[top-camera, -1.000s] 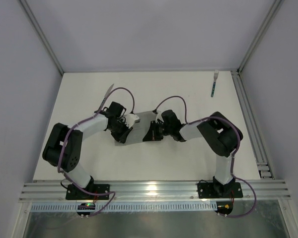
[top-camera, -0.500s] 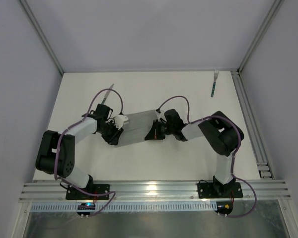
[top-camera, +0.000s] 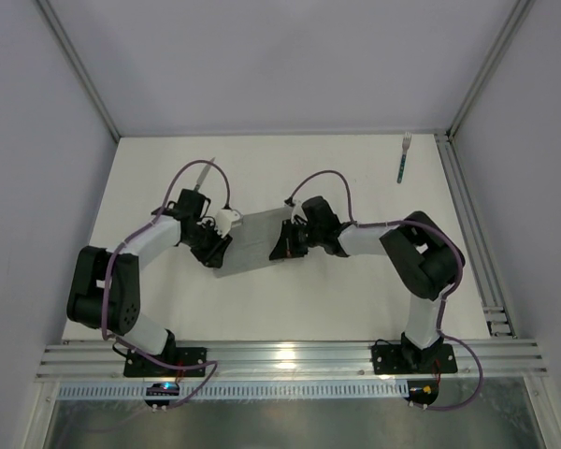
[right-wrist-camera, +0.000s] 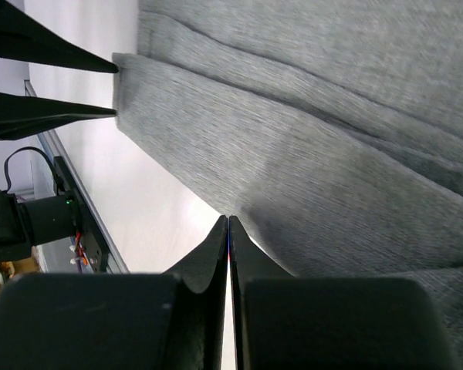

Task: Fold the napkin into a case and place the utensils inside
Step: Smooth out the 2/3-rectangle-folded napkin at the center of the board, then pick up the 2/3-rectangle-folded napkin from the center of the board.

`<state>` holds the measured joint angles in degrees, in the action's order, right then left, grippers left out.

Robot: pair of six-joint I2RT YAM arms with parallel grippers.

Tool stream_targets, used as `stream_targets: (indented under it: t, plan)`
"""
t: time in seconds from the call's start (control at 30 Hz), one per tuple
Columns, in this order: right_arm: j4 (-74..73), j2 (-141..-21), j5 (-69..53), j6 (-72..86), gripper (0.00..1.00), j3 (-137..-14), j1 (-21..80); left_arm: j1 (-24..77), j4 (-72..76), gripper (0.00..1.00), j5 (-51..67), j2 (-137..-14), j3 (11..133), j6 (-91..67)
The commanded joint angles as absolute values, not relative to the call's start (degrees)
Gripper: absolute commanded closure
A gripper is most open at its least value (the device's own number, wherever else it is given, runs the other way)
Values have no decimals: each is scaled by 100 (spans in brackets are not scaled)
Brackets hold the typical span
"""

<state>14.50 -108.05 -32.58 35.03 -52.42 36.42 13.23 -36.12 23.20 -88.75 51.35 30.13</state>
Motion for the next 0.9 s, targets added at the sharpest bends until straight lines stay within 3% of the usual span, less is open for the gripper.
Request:
stream_targets:
  t: [0.0,0.23,0.37,0.5,0.87]
  plan:
    - [1117,-10441,-3173,3191,96,-5642,3700,1283,-3718,61,2514,-8842,5449,2883]
    - [1160,-11056,-3024,3287,96,-5871,3639,1275,-3709,61,2724,-8842,5888,2559]
    - [1265,-11373,-2944,3410,96,-5766,3472,1274,-3376,53,2041,-8824,6362,2023]
    - [1441,-11417,-2962,3489,96,-5599,3437,1231,-2902,51,1363,-9525,6706,1741]
    - [1582,-11373,-2988,3568,96,-5458,3428,1151,-3024,42,1142,-10933,7365,1810]
